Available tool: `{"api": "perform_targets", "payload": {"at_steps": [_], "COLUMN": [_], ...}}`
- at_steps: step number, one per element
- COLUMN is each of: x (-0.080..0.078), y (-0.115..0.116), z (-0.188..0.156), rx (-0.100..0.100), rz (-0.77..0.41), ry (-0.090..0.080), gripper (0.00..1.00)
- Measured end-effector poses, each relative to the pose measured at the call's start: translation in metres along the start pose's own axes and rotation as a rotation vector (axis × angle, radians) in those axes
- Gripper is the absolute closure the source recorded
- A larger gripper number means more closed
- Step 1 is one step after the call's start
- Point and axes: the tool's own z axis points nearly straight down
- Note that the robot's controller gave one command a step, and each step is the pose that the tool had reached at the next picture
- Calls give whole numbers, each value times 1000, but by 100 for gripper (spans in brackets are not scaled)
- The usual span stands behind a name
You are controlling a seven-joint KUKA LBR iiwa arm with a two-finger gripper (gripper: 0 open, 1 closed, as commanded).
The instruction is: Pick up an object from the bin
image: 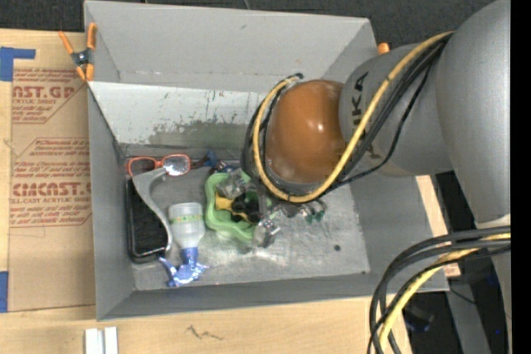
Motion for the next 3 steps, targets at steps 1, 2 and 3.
{"api": "perform_targets", "payload": {"at_steps": [1, 2, 3], "x": [-2, -5, -5], "y": [1, 1, 1], "z": [2, 4, 4], "rx": [1, 2, 2], "rz": [1, 1, 1], "ry": [-20, -30, -31], "gripper": [0, 100, 0]}}
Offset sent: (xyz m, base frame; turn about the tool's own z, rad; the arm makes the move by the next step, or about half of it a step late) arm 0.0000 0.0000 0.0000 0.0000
